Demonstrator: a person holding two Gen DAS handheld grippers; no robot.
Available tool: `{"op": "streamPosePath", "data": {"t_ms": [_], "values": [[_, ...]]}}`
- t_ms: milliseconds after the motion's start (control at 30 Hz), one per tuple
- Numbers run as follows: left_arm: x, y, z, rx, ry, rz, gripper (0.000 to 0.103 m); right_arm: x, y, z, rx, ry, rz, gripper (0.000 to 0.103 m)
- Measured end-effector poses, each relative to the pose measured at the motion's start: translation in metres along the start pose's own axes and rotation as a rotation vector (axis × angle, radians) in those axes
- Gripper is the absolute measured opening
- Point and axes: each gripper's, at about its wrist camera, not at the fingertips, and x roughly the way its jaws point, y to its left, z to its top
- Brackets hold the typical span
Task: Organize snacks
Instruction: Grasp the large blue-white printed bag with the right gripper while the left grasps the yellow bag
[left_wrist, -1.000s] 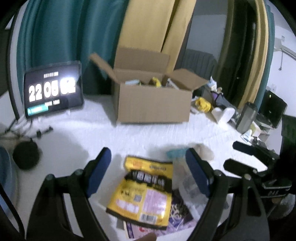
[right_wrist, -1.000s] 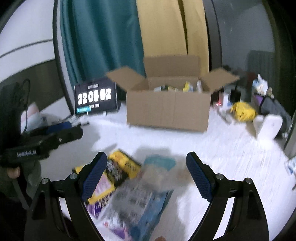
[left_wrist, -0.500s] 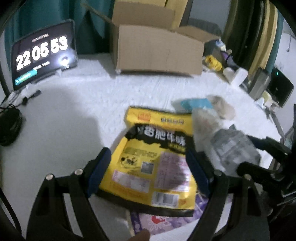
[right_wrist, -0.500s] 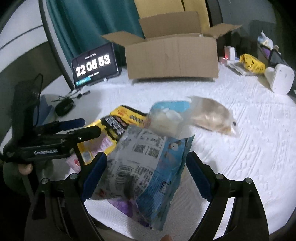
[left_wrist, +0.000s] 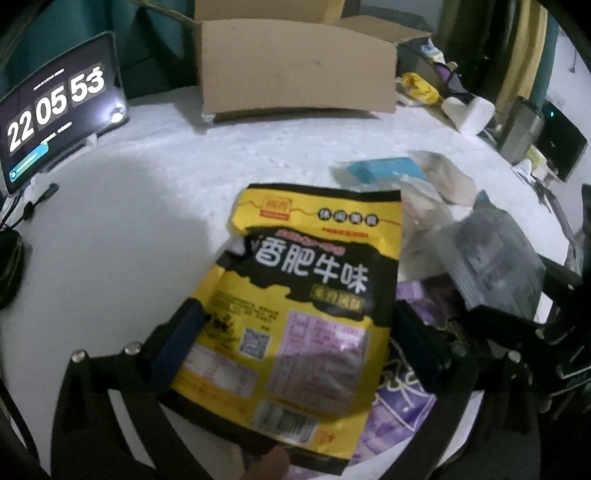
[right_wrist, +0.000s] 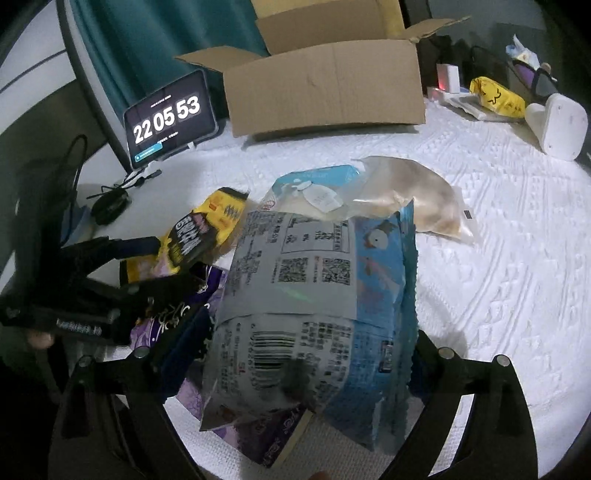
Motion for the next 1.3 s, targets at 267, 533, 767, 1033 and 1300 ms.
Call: {"op": "streamPosePath", "data": {"t_ms": [267, 533, 767, 1033, 1300], "values": [[0.009, 0.007, 0.003, 0.053, 0.014, 0.053, 0.101, -0.008, -0.010, 0.003, 0.004, -0.026, -0.020, 0.095], [0.006, 0.017, 0.007, 0.048, -0.028, -0.020, 0.083, -0.018, -0.011, 0.008, -0.011, -0.054, -0.003, 0.075], [0.004, 0.021, 0.009, 0.057, -0.051, -0.027, 0.063, -0.021, -0.012, 0.014, -0.022, -0.065, 0.031, 0.066], [-0.002, 0.028, 0.013, 0.021, -0.062, -0.085, 0.061, -0.033, -0.015, 0.034, -0.045, -0.104, 0.033, 0.065], [-0.023, 0.027, 0.035, 0.013, -0.128, -0.099, 0.061, -0.039, -0.013, 0.061, -0.065, -0.132, 0.021, 0.065]]}}
